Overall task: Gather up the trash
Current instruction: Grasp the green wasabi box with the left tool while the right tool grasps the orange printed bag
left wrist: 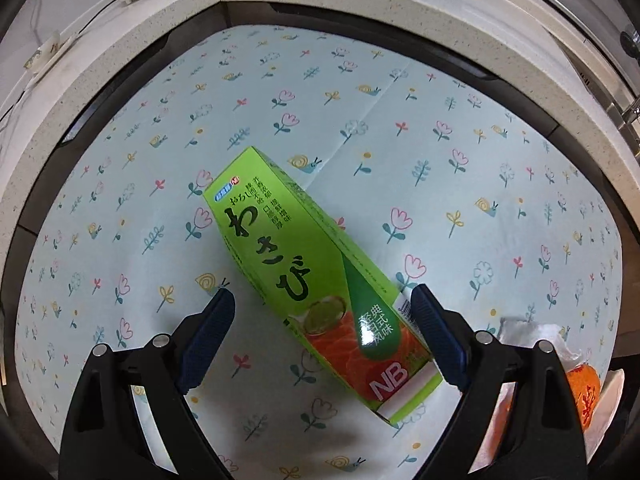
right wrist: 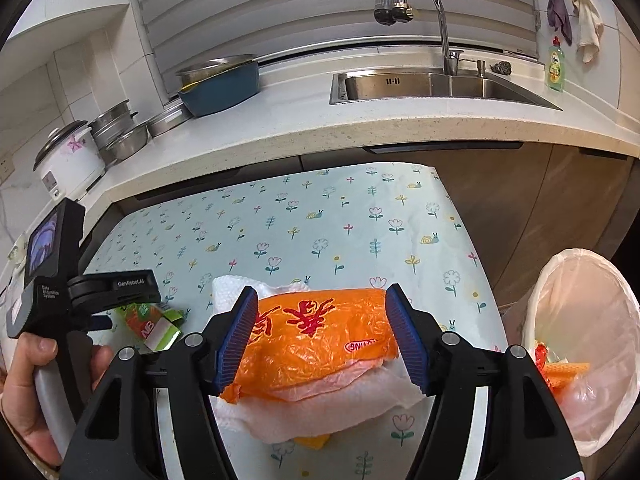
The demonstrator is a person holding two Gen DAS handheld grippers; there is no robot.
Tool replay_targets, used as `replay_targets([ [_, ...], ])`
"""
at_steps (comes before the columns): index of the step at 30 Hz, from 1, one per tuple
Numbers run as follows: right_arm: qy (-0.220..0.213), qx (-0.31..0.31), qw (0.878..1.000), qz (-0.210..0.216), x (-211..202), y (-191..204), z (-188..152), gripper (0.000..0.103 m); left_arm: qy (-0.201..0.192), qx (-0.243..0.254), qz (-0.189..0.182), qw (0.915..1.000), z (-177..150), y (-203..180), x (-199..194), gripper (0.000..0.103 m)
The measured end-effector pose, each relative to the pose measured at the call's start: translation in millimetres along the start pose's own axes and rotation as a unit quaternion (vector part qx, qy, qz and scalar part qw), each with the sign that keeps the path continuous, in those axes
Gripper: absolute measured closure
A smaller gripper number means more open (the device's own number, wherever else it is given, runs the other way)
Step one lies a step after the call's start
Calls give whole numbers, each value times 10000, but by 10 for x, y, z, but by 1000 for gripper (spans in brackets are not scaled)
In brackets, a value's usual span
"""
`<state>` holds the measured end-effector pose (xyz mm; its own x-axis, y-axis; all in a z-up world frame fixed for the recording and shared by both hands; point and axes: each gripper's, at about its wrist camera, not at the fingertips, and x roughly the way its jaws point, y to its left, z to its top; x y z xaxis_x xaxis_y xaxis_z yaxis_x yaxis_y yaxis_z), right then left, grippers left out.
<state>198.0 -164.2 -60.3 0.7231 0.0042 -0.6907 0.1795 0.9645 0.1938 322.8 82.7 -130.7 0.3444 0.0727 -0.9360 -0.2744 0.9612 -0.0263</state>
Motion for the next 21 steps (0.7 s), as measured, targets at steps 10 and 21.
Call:
replay_targets([
  [10,118,11,9999,57,43,54,-142,39,-256,838,-285,9957,-512,174,-164,49],
  [21,148,234,9996,115,-85,-12,-292,39,-418,1200,-671,9896,-819,226,-385,84],
])
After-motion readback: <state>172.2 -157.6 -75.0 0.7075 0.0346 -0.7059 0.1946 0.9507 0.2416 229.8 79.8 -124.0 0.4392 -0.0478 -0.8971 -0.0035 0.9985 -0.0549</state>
